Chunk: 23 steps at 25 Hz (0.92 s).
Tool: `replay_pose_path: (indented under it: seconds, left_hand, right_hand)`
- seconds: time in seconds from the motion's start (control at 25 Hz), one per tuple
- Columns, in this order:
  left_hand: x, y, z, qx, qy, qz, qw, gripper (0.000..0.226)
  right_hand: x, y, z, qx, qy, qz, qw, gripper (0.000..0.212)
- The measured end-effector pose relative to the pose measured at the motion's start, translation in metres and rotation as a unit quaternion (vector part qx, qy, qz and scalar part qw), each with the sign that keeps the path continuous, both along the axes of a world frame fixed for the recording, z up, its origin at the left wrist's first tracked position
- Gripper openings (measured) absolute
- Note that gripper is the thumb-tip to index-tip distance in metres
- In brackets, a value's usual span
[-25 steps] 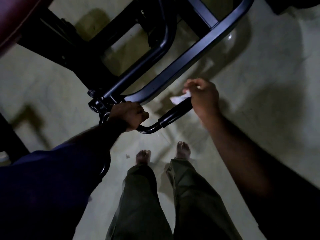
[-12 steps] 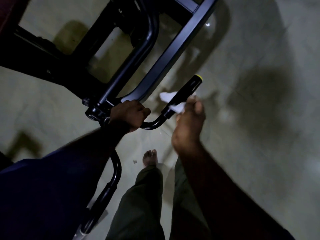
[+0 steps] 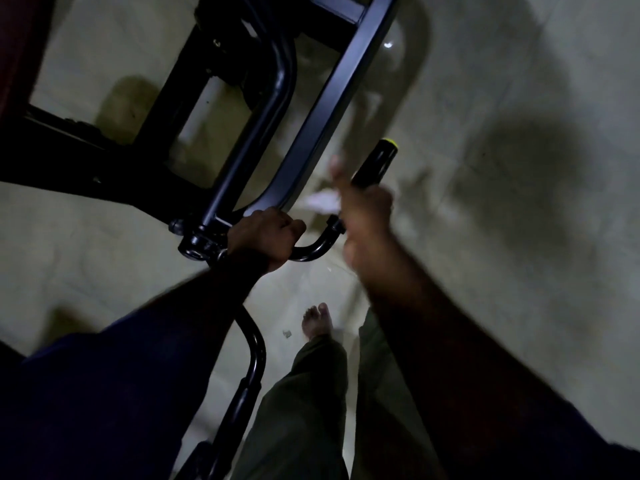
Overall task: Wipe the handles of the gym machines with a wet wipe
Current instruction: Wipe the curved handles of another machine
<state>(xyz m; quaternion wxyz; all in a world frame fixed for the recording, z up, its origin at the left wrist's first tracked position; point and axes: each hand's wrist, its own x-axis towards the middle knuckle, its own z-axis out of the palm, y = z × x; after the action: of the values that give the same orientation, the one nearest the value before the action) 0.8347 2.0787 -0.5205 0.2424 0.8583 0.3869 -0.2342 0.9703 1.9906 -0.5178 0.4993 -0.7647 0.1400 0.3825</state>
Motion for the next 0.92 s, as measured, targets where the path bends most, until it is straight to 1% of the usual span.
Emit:
replay_pose_path:
  seconds: [0.08, 0.12, 0.16, 0.2, 0.24, 0.28, 0.32, 0.4, 0.44, 0.48, 0.52, 0.56, 0.6, 0.64, 0.72, 0.8, 0.88, 0.92]
  left_hand:
    - [-0.003, -0.003, -0.001, 0.008, -0.009, -0.036, 0.999, 0.03]
    - [-0.002, -0.004, -0.002, 0.021, -0.03, -0.051, 0.998, 0.032]
    - [-0.004, -0.005, -0.002, 0.025, -0.043, -0.048, 0.998, 0.033]
    - [-0.001, -0.004, 0.0, 0.032, -0.048, -0.06, 0.997, 0.031]
    - [0.001, -0.004, 0.001, 0.025, -0.037, -0.062, 0.997, 0.027]
    - [0.003, -0.003, 0.003, 0.009, -0.024, -0.06, 0.998, 0.022]
    - [0.003, -0.002, 0.004, 0.002, -0.023, -0.053, 0.998, 0.021]
    - [0.004, -0.001, 0.003, -0.009, -0.016, -0.04, 0.999, 0.023]
    - [0.003, -0.002, 0.002, -0.012, -0.019, -0.037, 0.999, 0.023]
    - [0.003, -0.002, 0.002, -0.012, -0.022, -0.03, 0.999, 0.026]
    - [0.004, -0.003, 0.004, -0.012, -0.025, -0.02, 0.999, 0.031]
    - [0.004, -0.003, 0.002, -0.009, -0.029, -0.011, 0.999, 0.033]
    - [0.005, -0.001, 0.002, 0.0, -0.028, -0.018, 0.999, 0.032]
    - [0.003, 0.0, -0.001, 0.01, -0.023, -0.039, 0.999, 0.034]
    - [-0.001, -0.001, -0.009, 0.035, -0.034, -0.097, 0.994, 0.041]
    - [-0.003, -0.001, -0.009, 0.047, -0.051, -0.107, 0.992, 0.036]
    - [-0.004, -0.003, -0.005, 0.047, -0.065, -0.129, 0.988, 0.034]
    - [-0.004, -0.003, -0.002, 0.046, -0.061, -0.13, 0.989, 0.036]
  right_hand:
    - [-0.038, -0.011, -0.004, -0.011, 0.008, 0.036, 0.999, 0.053]
    - [-0.04, -0.01, -0.005, -0.011, 0.009, 0.031, 0.999, 0.053]
    - [-0.03, -0.003, -0.013, -0.008, 0.0, -0.007, 1.0, 0.066]
    - [-0.009, 0.006, -0.019, -0.006, -0.028, -0.053, 0.998, 0.079]
    - [0.019, 0.016, -0.026, -0.013, -0.066, -0.076, 0.995, 0.083]
    - [0.045, 0.023, -0.02, -0.025, -0.114, -0.072, 0.991, 0.077]
    - [0.069, 0.028, -0.008, -0.024, -0.167, -0.047, 0.985, 0.066]
    - [0.096, 0.033, 0.019, 0.004, -0.275, 0.019, 0.961, 0.045]
    - [0.097, 0.034, 0.031, 0.017, -0.325, 0.071, 0.943, 0.036]
    - [0.091, 0.034, 0.034, 0.005, -0.376, 0.135, 0.917, 0.029]
    - [0.08, 0.028, 0.036, -0.014, -0.427, 0.203, 0.881, 0.023]
    - [0.065, 0.017, 0.03, -0.038, -0.469, 0.259, 0.844, 0.022]
    - [0.048, 0.004, 0.027, -0.047, -0.508, 0.293, 0.809, 0.023]
    - [0.036, -0.013, 0.027, -0.035, -0.529, 0.329, 0.782, 0.025]
    - [0.022, -0.047, 0.029, 0.025, -0.528, 0.415, 0.74, 0.033]
    - [0.022, -0.069, 0.031, 0.063, -0.508, 0.484, 0.71, 0.046]
    - [0.034, -0.075, 0.03, 0.055, -0.522, 0.519, 0.675, 0.058]
    - [0.041, -0.075, 0.03, 0.043, -0.529, 0.52, 0.669, 0.06]
